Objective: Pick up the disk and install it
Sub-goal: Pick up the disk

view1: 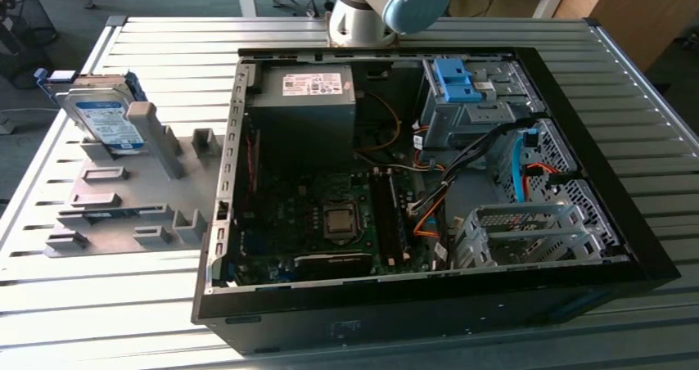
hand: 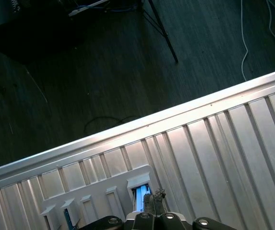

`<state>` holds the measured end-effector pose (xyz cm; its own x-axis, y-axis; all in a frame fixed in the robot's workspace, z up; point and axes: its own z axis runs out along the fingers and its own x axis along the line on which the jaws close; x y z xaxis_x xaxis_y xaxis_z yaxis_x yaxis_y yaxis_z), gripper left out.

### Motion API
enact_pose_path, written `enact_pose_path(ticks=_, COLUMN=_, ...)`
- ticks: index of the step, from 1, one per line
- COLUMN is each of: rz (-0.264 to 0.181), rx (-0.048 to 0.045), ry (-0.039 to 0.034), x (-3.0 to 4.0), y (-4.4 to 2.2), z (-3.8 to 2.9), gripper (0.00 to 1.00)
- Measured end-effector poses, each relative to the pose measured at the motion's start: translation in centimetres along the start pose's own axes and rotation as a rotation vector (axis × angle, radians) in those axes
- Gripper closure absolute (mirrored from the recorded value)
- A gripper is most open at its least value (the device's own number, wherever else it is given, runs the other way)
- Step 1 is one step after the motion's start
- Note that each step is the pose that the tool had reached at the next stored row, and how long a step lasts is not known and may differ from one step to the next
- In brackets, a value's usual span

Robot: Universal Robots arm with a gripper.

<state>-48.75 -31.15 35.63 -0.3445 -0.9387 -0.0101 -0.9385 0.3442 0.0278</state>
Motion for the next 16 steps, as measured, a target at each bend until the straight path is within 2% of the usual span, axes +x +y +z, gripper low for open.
enact_pose_path(ticks=3, rz=0.000, rx=-0.0003, ry=0.0002, x=-0.02, y=-0.05, z=-0.03, gripper=0.89)
enact_pose_path(ticks=8, rz=-0.002, rx=-0.0011, ry=0.0005, x=-0.46, y=-1.27, z=-0.04, gripper=0.89)
enact_pose_path(ticks=11, rz=-0.008, rx=-0.0031, ry=0.0014, x=-0.53, y=-1.42, z=-0.04, gripper=0.89)
enact_pose_path(ticks=16, rz=-0.077, rx=-0.0041, ry=0.0035, x=-0.52, y=-1.43, z=-0.04, gripper=0.89)
